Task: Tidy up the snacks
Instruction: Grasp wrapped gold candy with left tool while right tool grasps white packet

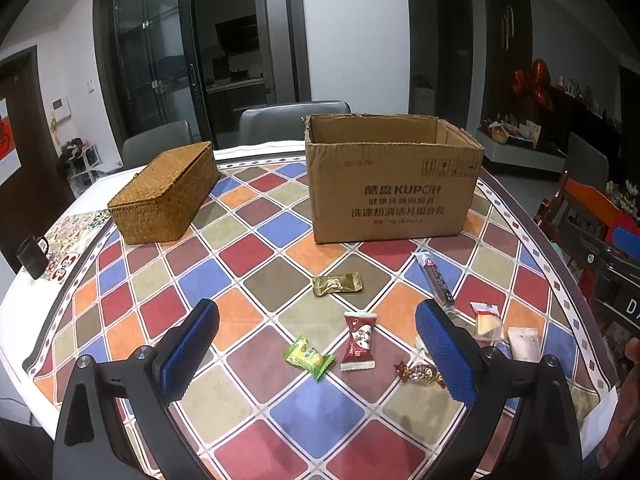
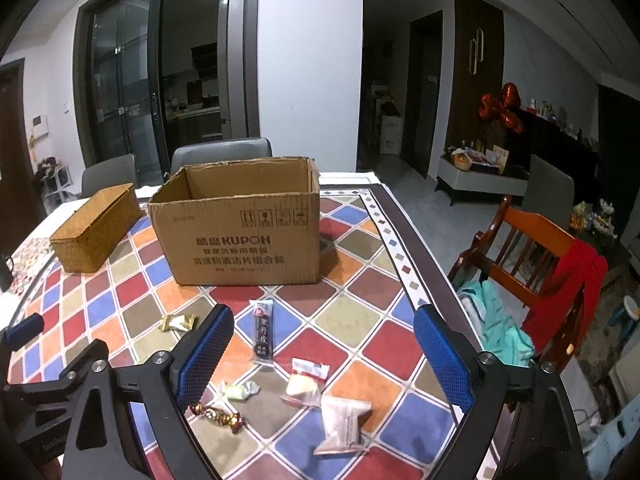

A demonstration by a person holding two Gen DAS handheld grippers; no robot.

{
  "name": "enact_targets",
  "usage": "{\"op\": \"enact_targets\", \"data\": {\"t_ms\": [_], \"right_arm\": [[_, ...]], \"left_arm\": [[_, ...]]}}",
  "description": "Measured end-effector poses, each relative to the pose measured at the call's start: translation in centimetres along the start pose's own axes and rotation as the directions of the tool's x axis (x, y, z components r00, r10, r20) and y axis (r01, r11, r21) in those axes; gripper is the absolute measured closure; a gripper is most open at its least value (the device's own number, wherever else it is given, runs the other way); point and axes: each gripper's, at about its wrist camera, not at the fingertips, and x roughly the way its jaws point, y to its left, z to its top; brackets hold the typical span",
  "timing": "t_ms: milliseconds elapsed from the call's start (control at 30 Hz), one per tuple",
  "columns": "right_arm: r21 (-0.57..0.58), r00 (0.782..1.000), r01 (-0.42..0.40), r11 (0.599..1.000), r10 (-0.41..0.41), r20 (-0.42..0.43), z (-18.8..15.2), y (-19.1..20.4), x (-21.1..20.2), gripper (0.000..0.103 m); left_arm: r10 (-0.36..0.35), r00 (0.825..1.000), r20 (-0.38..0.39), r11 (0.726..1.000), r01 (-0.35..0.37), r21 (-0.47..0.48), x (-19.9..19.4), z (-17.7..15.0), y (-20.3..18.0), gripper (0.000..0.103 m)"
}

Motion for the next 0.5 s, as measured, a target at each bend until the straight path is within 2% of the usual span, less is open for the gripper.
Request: {"op": "enact_targets", "data": {"t_ms": [500], "right_arm": [[0.014, 0.999, 0.006, 1.000, -0.005, -0.036, -2.0, -0.4, 1.3, 0.011]], "left_arm": [[-0.010, 1.000, -0.028, 1.000, 0.010, 0.012, 1.7, -1.8, -0.6, 0.003]]}}
